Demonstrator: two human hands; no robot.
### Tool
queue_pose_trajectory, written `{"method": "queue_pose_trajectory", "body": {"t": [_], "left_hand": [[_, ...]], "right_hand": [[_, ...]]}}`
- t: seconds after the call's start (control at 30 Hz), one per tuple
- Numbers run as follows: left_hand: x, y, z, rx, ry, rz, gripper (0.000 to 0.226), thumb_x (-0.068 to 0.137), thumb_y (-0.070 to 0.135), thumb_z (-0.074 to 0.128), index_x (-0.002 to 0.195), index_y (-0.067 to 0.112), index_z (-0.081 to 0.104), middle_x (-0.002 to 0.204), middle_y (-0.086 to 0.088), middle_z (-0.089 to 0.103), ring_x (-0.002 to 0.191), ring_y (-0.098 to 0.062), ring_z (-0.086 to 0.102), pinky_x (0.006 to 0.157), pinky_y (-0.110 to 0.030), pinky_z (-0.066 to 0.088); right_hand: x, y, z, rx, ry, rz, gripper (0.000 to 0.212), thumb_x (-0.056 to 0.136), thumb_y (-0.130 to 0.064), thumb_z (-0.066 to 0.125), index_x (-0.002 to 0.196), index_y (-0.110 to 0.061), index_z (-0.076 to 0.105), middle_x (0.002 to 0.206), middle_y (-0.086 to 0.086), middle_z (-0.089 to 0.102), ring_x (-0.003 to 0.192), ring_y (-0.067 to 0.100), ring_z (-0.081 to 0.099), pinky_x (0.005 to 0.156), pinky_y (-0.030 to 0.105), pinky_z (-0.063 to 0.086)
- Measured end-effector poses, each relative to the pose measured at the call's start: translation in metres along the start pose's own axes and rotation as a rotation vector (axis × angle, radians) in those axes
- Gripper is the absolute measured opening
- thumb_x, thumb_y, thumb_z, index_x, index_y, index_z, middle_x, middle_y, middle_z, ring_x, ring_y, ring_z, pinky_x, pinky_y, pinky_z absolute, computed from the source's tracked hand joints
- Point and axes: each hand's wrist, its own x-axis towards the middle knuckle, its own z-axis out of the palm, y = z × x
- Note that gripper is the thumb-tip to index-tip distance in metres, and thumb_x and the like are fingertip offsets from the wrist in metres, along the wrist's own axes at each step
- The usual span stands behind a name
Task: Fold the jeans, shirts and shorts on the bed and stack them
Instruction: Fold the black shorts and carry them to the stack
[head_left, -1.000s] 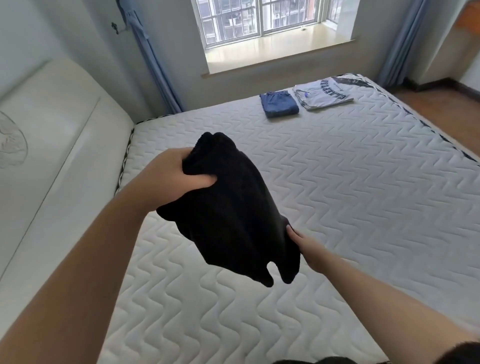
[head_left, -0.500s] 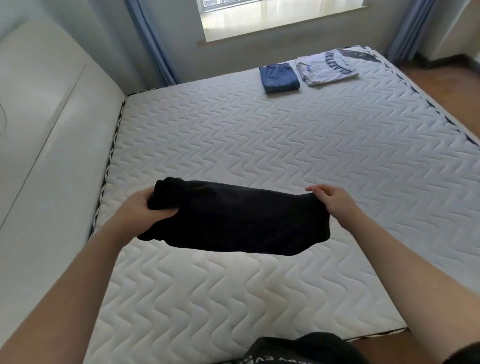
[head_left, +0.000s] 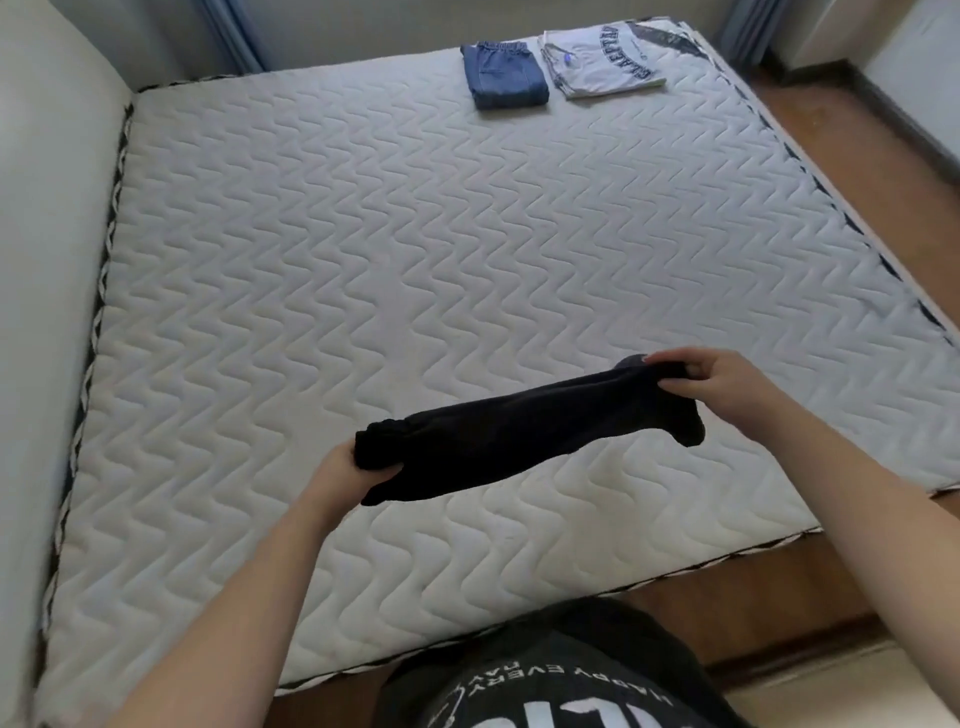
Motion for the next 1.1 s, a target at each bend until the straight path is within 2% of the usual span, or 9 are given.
{"method": "queue_pose_trajectory", "body": {"t": [0.13, 0.27, 0.37, 0.43, 0.57, 0.77, 0.97, 1.03, 1.1], "left_hand": [[-0.002, -0.046, 0.018, 0.003, -0.080, -0.037, 0.032, 0.080, 0.023, 0.082, 0.104, 0.038, 0.068, 0.093, 0.015, 0.075, 0.090, 0.004, 0.067, 0.061, -0.009, 0.048], [0.001, -0.092, 0.014, -0.012, -0.114, -0.103, 0.041, 0.079, 0.025, 0.083, 0.115, 0.035, 0.065, 0.102, 0.013, 0.073, 0.096, 0.003, 0.066, 0.073, -0.015, 0.049], [0.005, -0.126, 0.002, -0.046, -0.087, -0.129, 0.031, 0.084, 0.023, 0.078, 0.110, 0.033, 0.063, 0.096, 0.018, 0.073, 0.093, 0.006, 0.066, 0.069, -0.006, 0.047], [0.008, -0.146, -0.008, -0.069, -0.029, -0.170, 0.024, 0.088, 0.030, 0.073, 0.108, 0.035, 0.060, 0.095, 0.017, 0.072, 0.090, 0.004, 0.065, 0.070, -0.008, 0.048], [0.026, -0.187, -0.030, -0.111, 0.096, -0.286, 0.039, 0.094, 0.036, 0.065, 0.128, 0.021, 0.056, 0.117, 0.000, 0.065, 0.110, -0.020, 0.059, 0.095, -0.036, 0.048], [0.069, -0.228, -0.074, -0.014, 0.276, -0.324, 0.044, 0.096, 0.038, 0.059, 0.135, 0.019, 0.050, 0.123, -0.003, 0.063, 0.116, -0.026, 0.056, 0.092, -0.035, 0.043], [0.114, -0.261, -0.110, 0.081, 0.410, -0.374, 0.045, 0.090, 0.042, 0.067, 0.126, 0.021, 0.052, 0.113, 0.001, 0.064, 0.111, -0.028, 0.060, 0.083, -0.035, 0.042], [0.124, -0.265, -0.111, 0.123, 0.435, -0.409, 0.060, 0.088, 0.040, 0.070, 0.136, 0.015, 0.045, 0.125, -0.005, 0.059, 0.118, -0.030, 0.056, 0.091, -0.037, 0.044], [0.131, -0.262, -0.107, 0.236, 0.461, -0.389, 0.073, 0.088, 0.034, 0.070, 0.147, 0.008, 0.035, 0.142, -0.014, 0.048, 0.131, -0.030, 0.044, 0.108, -0.040, 0.037]], "right_hand": [[-0.008, 0.009, 0.016, -0.065, 0.031, 0.074, 0.036, 0.090, -0.011, 0.066, 0.106, -0.043, 0.071, 0.099, -0.013, 0.075, 0.097, 0.001, 0.067, 0.085, 0.020, 0.045], [0.006, 0.011, 0.042, -0.136, -0.020, 0.113, 0.037, 0.092, -0.011, 0.065, 0.105, -0.045, 0.070, 0.100, -0.018, 0.073, 0.098, -0.003, 0.066, 0.087, 0.021, 0.045], [0.036, 0.011, 0.077, -0.237, -0.096, 0.123, 0.040, 0.093, -0.013, 0.063, 0.102, -0.051, 0.068, 0.101, -0.030, 0.069, 0.099, -0.011, 0.061, 0.086, 0.018, 0.044], [0.062, 0.008, 0.108, -0.281, -0.156, 0.131, 0.042, 0.094, -0.015, 0.061, 0.098, -0.057, 0.066, 0.100, -0.036, 0.065, 0.100, -0.016, 0.057, 0.085, 0.014, 0.041], [0.127, 0.009, 0.181, -0.351, -0.264, 0.116, 0.039, 0.096, -0.015, 0.057, 0.101, -0.054, 0.064, 0.114, -0.019, 0.065, 0.110, 0.004, 0.058, 0.094, 0.022, 0.042], [0.229, 0.014, 0.274, -0.483, -0.329, 0.083, 0.033, 0.097, -0.018, 0.056, 0.111, -0.048, 0.061, 0.129, -0.002, 0.061, 0.122, 0.019, 0.054, 0.110, 0.040, 0.038], [0.301, 0.020, 0.346, -0.488, -0.324, 0.065, 0.038, 0.100, -0.008, 0.048, 0.129, -0.030, 0.058, 0.136, 0.003, 0.058, 0.125, 0.025, 0.052, 0.101, 0.025, 0.032], [0.310, 0.022, 0.357, -0.483, -0.344, 0.065, 0.043, 0.100, -0.005, 0.044, 0.136, -0.026, 0.052, 0.135, 0.001, 0.059, 0.123, 0.023, 0.053, 0.097, 0.022, 0.034], [0.312, 0.028, 0.360, -0.459, -0.370, 0.082, 0.045, 0.100, -0.005, 0.043, 0.140, -0.025, 0.047, 0.132, -0.001, 0.061, 0.119, 0.021, 0.055, 0.096, 0.024, 0.038]]}}
